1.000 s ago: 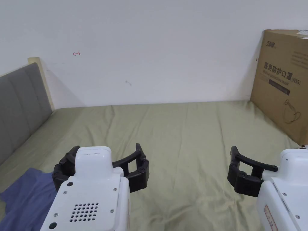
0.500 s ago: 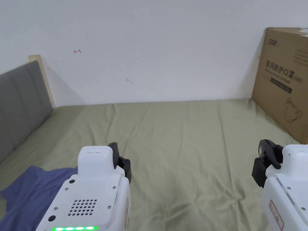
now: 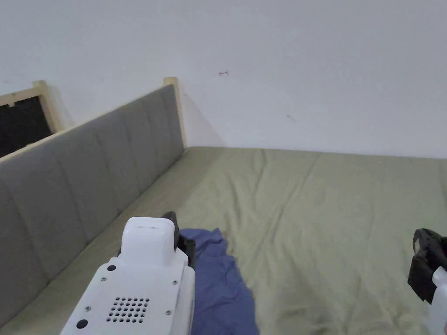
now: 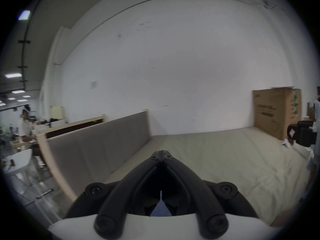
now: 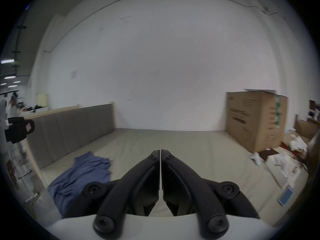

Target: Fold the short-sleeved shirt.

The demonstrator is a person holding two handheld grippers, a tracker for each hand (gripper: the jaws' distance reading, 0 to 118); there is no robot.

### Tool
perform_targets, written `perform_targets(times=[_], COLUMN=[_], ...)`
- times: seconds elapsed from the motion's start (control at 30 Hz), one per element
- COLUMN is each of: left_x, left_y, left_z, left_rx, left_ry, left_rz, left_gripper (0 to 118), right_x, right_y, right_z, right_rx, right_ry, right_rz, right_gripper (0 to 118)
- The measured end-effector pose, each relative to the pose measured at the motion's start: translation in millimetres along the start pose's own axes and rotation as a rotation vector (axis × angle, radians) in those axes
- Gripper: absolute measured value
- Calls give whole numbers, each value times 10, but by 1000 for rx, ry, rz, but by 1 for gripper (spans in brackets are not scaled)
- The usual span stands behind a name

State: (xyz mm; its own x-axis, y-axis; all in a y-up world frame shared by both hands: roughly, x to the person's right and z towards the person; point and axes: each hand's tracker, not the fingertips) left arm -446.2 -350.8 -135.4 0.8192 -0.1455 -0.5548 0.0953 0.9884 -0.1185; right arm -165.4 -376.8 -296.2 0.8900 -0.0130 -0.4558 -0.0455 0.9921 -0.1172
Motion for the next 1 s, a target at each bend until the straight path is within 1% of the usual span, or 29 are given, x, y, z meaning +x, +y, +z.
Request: perform_targets(times=[0.03,0.1,0.13,0.27,0.33,0.37,0.43,0.47,0.5,0.53,0.57,0.6,0.63,0.67,0.7,0.73,0.8,0.87,0.93,1.0], left_x=[-128,-294,-337,-332,-348,-364,-400,-427,-476,-483,-471,-451,-432,-407,-387,-377,-287,-175,-97,-156], left_y=[-29,-108,-126,-120,-32,-7,-7,-106,-287,-501,-716,-947,-1173,-1332,-1505,-1622,-1884,-2102,-2304,-2292], left_z=[41,80,94,16,-175,-336,-841,-1146,-1493,-1768,-1967,-2141,-2324,-2442,-2570,-2661,-2856,-3002,-3088,-3107], left_rx=[-13,-25,-30,-58,-79,-124,-347,-490,-629,-746,-829,-883,-937,-974,-1017,-1041,-1127,-1174,-1191,-1161], left_ry=[45,90,79,92,49,11,-78,-138,-216,-240,-242,-219,-192,-182,-204,-220,-197,-213,-222,-211], left_rz=[-10,-13,-5,5,-1,-8,-25,0,55,97,111,130,117,103,111,143,122,23,-53,-1], left_gripper=[0,0,0,0,0,0,0,0,0,0,0,6,34,57,67,68,71,81,94,102], right_x=[-152,-362,-428,-499,-409,-366,-243,-179,-122,-61,-8,58,130,191,250,300,394,459,503,515], right_y=[-10,4,19,73,98,101,79,55,16,-29,-67,-122,-179,-227,-279,-319,-400,-465,-518,-568], right_z=[-54,-117,-146,-230,-249,-252,-273,-284,-296,-310,-329,-348,-367,-385,-413,-434,-479,-530,-576,-627], right_rx=[2,10,12,8,-6,-17,-66,-93,-119,-150,-174,-197,-217,-238,-267,-289,-330,-356,-378,-397], right_ry=[43,87,114,144,162,173,196,196,181,165,156,149,148,148,145,138,114,94,89,89], right_rz=[13,21,11,-5,-16,-23,-31,-30,-26,-25,-28,-36,-45,-52,-57,-58,-50,-42,-41,-41], right_gripper=[2,2,2,2,2,2,2,2,2,2,2,2,2,2,2,1,2,2,2,1])
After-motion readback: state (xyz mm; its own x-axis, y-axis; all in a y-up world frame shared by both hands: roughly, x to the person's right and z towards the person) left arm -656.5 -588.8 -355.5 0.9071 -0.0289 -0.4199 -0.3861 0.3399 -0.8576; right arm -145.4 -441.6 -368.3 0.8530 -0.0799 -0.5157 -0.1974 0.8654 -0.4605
